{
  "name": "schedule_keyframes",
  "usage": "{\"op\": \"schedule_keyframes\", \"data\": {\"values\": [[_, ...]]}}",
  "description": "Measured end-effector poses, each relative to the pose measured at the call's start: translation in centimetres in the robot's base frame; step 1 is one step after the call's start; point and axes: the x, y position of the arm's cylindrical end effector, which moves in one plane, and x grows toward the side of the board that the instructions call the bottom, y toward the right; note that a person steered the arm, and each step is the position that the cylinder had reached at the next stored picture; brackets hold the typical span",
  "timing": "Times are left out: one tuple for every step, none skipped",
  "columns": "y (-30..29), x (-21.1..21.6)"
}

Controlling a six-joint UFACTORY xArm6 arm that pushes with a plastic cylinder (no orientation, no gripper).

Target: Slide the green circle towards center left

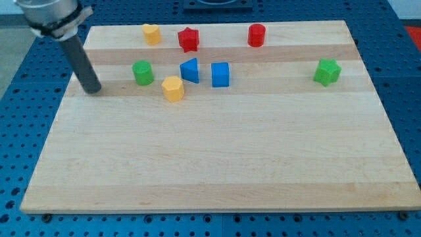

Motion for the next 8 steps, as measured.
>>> {"op": "schedule_keyframes", "data": {"values": [[4.3,-5.2],[7.3,-6.2],[10.5,-5.2],[11.4,-2.9],[7.2,-1.2],[6.6,0.7],[6.4,1.8],[5.7,1.8]]}}
